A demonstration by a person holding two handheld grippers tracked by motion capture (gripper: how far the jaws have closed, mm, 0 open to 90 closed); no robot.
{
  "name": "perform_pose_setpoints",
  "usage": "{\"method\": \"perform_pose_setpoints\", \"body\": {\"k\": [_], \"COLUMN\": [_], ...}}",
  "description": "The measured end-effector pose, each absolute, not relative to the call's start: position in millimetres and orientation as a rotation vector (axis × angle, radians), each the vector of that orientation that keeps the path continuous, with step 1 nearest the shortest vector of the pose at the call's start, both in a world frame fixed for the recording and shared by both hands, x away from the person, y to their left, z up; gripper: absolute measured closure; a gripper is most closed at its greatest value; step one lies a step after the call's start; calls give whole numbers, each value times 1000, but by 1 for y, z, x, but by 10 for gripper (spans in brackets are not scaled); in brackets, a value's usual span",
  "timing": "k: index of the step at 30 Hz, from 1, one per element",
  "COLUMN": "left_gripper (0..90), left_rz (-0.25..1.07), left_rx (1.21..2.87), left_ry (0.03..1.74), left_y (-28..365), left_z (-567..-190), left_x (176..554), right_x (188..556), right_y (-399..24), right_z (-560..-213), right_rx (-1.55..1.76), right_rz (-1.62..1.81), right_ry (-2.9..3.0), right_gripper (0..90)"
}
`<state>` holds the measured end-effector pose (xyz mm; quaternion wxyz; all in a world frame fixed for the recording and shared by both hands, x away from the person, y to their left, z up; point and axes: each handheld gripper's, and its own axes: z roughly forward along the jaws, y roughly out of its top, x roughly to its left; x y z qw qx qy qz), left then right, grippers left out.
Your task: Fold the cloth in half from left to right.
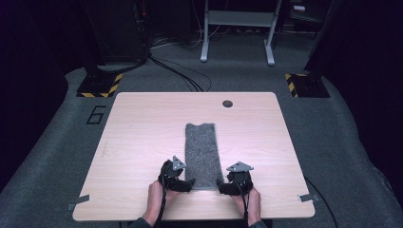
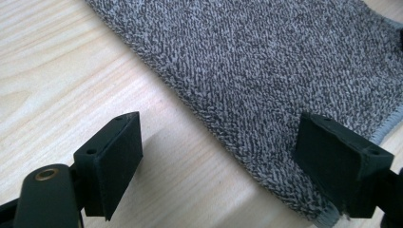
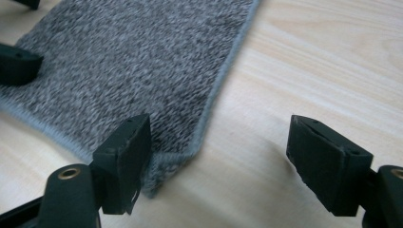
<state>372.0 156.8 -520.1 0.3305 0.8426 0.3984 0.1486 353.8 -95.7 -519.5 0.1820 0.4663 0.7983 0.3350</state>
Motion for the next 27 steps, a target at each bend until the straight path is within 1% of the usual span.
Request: {"method": "perform_pose_setpoints", "body": {"k": [1, 3, 10, 16, 19, 21, 27], "left_gripper": [160, 161, 160, 161, 159, 160, 155], "left_rz": [390, 393, 390, 391, 367, 360, 366], "left_rx": [2223, 2205, 2221, 2229, 2213, 2225, 2162], "left_ry": [1027, 1037, 1018, 990, 992, 985, 1002], "left_y": [158, 158, 160, 162, 163, 164, 169], "left_z": [-519, -521, -520, -521, -521, -519, -505], "left_x": [371, 369, 361, 346, 342, 342, 355], "right_x": [351, 347, 333, 319, 315, 315, 327], "right_y": [-94, -94, -94, -92, -92, -94, -105], "right_z": [-520, -522, -522, -522, -521, -520, -506], "right_rx": [1314, 1303, 1272, 1263, 1254, 1251, 1262], "right_rz": [941, 945, 946, 953, 946, 974, 1037], "right_ry": [2256, 2269, 2293, 2313, 2333, 2345, 2306], "right_gripper": [235, 236, 237, 238, 239, 240, 231]}}
